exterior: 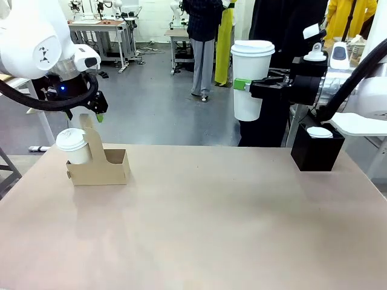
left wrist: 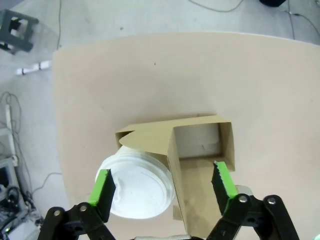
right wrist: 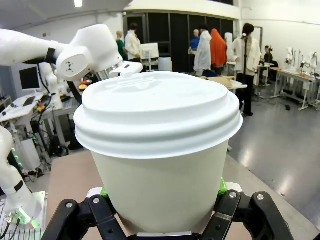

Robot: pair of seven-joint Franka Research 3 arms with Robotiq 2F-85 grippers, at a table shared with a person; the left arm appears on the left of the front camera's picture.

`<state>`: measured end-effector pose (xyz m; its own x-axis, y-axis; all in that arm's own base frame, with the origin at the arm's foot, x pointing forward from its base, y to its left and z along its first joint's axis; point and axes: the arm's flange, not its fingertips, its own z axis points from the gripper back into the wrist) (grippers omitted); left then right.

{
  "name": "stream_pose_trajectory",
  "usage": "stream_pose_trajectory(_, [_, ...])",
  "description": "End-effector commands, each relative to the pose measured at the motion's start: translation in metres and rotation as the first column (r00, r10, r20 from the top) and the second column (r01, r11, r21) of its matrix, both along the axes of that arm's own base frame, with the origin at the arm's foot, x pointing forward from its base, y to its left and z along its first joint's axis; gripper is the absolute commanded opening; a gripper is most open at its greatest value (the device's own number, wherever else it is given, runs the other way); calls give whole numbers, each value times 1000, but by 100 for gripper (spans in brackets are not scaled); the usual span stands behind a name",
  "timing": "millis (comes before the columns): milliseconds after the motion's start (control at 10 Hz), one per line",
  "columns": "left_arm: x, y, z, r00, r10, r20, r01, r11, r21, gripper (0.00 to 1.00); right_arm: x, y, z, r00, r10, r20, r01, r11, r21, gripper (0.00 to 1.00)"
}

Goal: Pour a drink into a cup and package it in a carrier.
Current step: Position the Cup Carrier in the center of the table.

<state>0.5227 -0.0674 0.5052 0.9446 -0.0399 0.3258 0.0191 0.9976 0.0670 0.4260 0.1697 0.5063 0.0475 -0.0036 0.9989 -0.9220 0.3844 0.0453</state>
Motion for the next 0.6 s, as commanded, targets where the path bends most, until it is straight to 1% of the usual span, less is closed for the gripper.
stream_pose_trajectory(0, [2, -1, 7, 999, 33, -30, -33, 999, 20, 40, -1, 1, 2, 1000, -10, -3, 10, 1000, 2, 80])
stream_pose_trajectory(100, [1, -3, 7, 998, 51, -33, -50, 998, 34, 33, -1, 1, 2, 1000, -10, -3, 10, 1000, 2, 80])
stream_pose_trajectory(200, [-2, -7, 7, 998, 43, -47, -42, 999, 25, 0, -1, 1, 2, 1000, -10, -3, 10, 1000, 2, 80])
stream_pose_trajectory(400, [1, -7, 6, 998, 17, -57, -18, 1000, -13, 0, -1, 1, 2, 1000, -10, -3, 10, 1000, 2, 80])
stream_pose_trajectory(500, [3, -6, 4, 998, 10, -61, -11, 1000, -24, 13, -1, 1, 2, 1000, -10, -3, 10, 1000, 2, 80])
